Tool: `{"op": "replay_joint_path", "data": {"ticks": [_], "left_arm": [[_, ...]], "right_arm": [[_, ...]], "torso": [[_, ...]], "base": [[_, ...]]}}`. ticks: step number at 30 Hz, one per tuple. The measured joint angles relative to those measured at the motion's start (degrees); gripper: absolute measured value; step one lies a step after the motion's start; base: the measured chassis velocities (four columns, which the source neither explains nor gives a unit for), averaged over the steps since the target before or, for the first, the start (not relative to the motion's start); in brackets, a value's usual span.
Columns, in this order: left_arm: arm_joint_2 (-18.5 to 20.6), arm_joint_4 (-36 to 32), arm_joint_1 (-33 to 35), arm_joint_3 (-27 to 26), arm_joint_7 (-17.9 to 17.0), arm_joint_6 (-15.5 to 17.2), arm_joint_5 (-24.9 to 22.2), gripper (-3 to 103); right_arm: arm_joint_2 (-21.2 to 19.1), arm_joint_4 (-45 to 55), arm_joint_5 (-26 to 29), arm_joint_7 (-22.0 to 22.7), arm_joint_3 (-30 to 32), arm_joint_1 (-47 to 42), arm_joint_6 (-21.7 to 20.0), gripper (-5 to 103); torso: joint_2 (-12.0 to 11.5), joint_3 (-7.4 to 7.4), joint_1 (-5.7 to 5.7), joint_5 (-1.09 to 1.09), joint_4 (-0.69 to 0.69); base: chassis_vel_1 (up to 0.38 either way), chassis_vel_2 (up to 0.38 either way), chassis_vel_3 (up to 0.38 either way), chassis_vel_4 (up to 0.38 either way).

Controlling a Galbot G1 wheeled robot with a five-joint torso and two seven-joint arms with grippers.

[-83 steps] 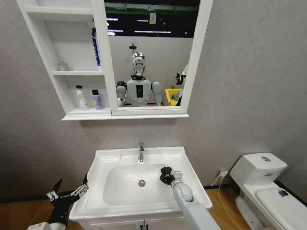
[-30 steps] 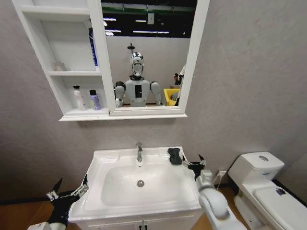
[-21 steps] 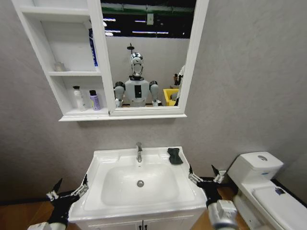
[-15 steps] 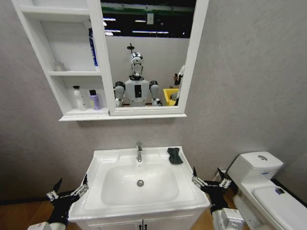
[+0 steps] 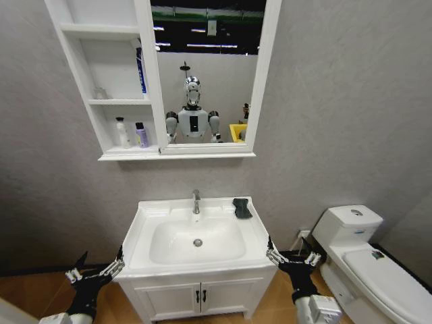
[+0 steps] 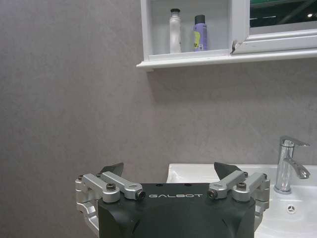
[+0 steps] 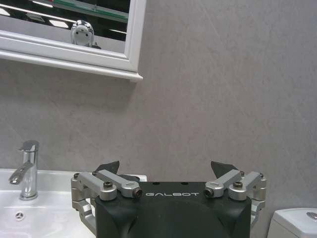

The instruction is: Move facial cleanser and shampoo from washbasin to cabinet, then wipe washbasin with towel.

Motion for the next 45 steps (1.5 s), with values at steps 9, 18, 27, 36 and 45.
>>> {"op": "replay_joint_path", "data": {"ticks": [9, 18, 27, 36, 45], "left_arm": [[0.0, 0.0, 0.0, 0.0, 0.0, 0.0, 0.0, 100], [0.0, 0.0, 0.0, 0.0, 0.0, 0.0, 0.0, 100], [0.0, 0.0, 0.0, 0.0, 0.0, 0.0, 0.0, 100], [0.0, 0.0, 0.0, 0.0, 0.0, 0.0, 0.0, 100], [0.0, 0.0, 0.0, 0.0, 0.0, 0.0, 0.0, 100]], "right_arm": [[-0.4, 0.0, -0.9, -1.5, -1.9, 0.1, -0.4, 100], [-0.5, -0.1, -0.9, -1.7, -1.6, -0.6, 0.1, 100], [-0.5, -0.7, -0.3, -3.5, -2.0, -0.4, 1.1, 100], [-0.4, -3.7, -3.8, -7.3, 0.5, 0.6, 4.9, 100], [-0.4, -3.3, -4.4, -7.4, 0.7, 0.5, 3.6, 100]], "torso": [[0.0, 0.01, 0.01, 0.05, 0.00], [0.0, 0.00, 0.00, 0.00, 0.00], [0.0, 0.00, 0.01, -0.05, -0.01], [0.0, -0.01, -0.05, 0.04, -0.02], [0.0, 0.02, 0.08, -0.01, -0.01]], "base": [[0.328, -0.332, -0.333, 0.317], [0.353, -0.383, -0.335, 0.381], [0.325, -0.381, -0.328, 0.371], [0.276, -0.256, -0.283, 0.295], [-0.032, -0.005, -0.010, 0.012]]}}
